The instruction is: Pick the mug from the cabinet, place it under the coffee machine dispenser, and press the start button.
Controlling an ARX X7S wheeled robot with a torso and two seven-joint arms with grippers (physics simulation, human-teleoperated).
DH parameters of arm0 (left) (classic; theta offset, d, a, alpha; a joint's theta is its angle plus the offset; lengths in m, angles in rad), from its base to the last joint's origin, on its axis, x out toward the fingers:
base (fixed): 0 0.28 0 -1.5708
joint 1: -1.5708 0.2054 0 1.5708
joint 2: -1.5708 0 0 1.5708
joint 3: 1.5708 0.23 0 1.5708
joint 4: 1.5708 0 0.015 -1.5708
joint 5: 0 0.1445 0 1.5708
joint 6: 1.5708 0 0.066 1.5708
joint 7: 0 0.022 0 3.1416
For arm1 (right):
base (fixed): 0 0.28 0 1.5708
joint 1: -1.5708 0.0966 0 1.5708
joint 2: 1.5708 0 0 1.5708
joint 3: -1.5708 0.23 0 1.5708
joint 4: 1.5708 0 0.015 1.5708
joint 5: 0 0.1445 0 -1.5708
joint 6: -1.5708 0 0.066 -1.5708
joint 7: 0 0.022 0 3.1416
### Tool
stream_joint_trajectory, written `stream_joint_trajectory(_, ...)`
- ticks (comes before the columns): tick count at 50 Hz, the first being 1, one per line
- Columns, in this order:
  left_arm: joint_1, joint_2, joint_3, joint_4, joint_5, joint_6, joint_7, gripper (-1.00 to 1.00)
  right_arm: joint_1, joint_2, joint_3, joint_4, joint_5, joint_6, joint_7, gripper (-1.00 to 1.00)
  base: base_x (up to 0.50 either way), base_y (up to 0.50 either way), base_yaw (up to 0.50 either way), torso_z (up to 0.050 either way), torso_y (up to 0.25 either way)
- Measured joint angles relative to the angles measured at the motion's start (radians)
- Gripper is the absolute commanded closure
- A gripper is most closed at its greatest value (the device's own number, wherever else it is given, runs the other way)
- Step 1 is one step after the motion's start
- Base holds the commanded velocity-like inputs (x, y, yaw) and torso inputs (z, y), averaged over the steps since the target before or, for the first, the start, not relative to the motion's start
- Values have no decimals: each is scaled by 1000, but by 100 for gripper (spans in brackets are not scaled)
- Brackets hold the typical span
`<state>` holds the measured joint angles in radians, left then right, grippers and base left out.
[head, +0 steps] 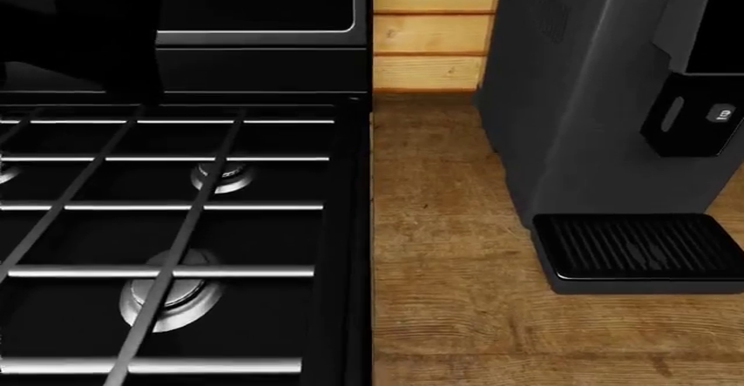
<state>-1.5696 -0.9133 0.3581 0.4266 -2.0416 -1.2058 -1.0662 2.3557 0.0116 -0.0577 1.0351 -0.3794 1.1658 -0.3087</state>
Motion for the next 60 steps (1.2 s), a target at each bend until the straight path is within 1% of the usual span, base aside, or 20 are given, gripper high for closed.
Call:
stream_joint_trajectory(13, -12, 0, 9, -1, -4, 4, -3, -100, 1, -3, -2, 17, 14, 0, 2, -100, 169, -77, 0, 0, 0)
stream_joint_trajectory(16, -16, 0, 12, 0, -9, 6, -6, -100, 1, 4, -1, -3, 81, 34, 20, -100, 173, -74, 0, 0, 0)
stream_joint_trajectory(19, -19, -1, 15, 0, -13, 8, -10, -100, 1, 9, -5, -2, 115, 36, 32, -100, 171, -78, 0, 0, 0)
stream_joint_trajectory(29, -25, -2, 24, 2, -21, 15, -17, -100, 1, 25, -18, -3, 194, 42, 59, -100, 168, -78, 0, 0, 0)
stream_joint_trajectory(37, -28, -3, 30, 3, -26, 19, -21, -100, 1, 13, -14, 6, 136, 14, 40, -100, 111, -55, 0, 0, 0)
stream_joint_trajectory(38, -29, -3, 30, 3, -26, 19, -22, -100, 1, 12, -14, 7, 131, 12, 39, 100, 0, 0, 0, 0, 0)
stream_joint_trajectory(48, -32, -6, 35, 5, -29, 24, -23, -100, 1, 2, -8, 21, 81, -18, 26, 100, 2, 0, 1, 0, 0)
stream_joint_trajectory(54, -30, -6, 35, 6, -27, 26, -19, -100, 1, 10, -10, 23, 107, -16, 39, 100, 10, 2, 6, 0, 0)
stream_joint_trajectory(60, -18, -8, 31, 9, -16, 31, -9, -100, -1, 3, -9, 10, 34, -21, -18, 100, 3, 0, 2, 0, 0)
